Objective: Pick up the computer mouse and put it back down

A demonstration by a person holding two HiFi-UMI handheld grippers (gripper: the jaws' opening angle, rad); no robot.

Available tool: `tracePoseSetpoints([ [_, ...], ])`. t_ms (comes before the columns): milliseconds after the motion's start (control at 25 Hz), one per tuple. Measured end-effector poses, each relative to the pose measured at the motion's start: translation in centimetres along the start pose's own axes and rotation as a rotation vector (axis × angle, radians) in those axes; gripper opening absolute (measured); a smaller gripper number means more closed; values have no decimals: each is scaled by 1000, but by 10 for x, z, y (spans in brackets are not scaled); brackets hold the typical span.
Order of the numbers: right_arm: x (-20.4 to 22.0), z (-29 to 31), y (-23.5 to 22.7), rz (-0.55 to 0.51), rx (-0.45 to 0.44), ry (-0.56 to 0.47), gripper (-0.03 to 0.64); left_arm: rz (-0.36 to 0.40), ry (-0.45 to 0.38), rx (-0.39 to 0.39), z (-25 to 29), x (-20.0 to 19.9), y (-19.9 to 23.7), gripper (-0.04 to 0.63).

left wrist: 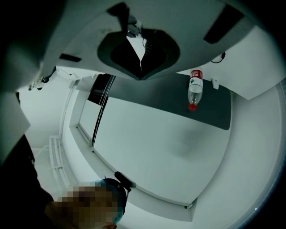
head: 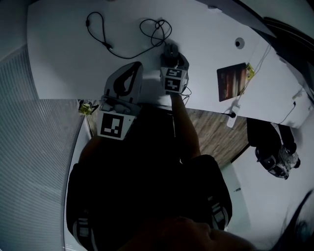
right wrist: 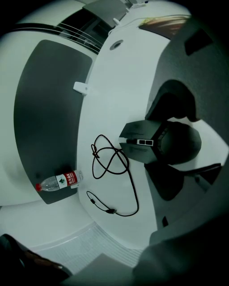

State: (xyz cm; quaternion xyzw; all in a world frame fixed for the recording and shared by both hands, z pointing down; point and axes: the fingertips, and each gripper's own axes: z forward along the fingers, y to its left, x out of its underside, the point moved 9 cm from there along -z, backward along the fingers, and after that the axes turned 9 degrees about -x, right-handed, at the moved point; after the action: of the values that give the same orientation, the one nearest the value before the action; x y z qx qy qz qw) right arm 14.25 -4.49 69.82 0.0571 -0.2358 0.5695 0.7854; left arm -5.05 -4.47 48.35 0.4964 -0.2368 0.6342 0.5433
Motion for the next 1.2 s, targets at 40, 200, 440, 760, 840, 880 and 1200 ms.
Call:
tracePoseSetpoints([
  [40, 0, -1, 1, 2, 1, -4, 291, 1, -4, 1, -2, -1, 0, 5],
  [200, -1, -5, 3, 18, -4, -24, 291, -4, -17, 0, -10, -3, 4, 5],
  [440, -7, -16, 9, 23, -1, -58, 291, 1, -30, -2, -21, -5, 10, 5],
  [760, -25, -48, 15, 17, 22, -152, 291, 8, -68, 18, -38, -18, 6, 6],
  [840, -30, -59, 16, 20, 28, -181, 291, 5, -79, 24, -43, -23, 2, 5],
  [880, -32, -66, 17, 22, 32, -196, 291, 4, -85, 27, -46, -25, 1, 6],
  [1200, -46, -112, 27, 21, 47, -320, 291, -1, -137, 51, -68, -40, -8, 5],
])
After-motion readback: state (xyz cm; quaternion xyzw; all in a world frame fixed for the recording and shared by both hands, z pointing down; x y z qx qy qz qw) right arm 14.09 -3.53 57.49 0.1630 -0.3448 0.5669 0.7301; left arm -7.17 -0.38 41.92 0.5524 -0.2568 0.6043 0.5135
